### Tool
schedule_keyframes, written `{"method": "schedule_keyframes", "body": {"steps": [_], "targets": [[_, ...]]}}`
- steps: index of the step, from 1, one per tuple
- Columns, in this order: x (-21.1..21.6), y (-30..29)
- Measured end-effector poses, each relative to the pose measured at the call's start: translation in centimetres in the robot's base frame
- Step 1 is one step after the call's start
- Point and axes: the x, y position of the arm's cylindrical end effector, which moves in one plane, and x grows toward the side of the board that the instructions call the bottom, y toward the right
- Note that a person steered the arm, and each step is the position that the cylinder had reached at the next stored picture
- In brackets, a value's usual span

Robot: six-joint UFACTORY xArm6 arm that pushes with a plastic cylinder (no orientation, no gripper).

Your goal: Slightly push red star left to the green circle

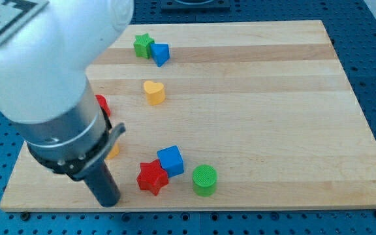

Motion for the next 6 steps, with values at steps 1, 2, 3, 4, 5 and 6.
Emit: {"method": "schedule_keyframes", "body": {"steps": [1,2,3,4,5,6], "targets": [[0.0,0.1],[-0.2,-3.5],[-3.1,-8.1],[-8.2,-9.1],[-11.9,-8.0],[-11.9,-7.9]]}}
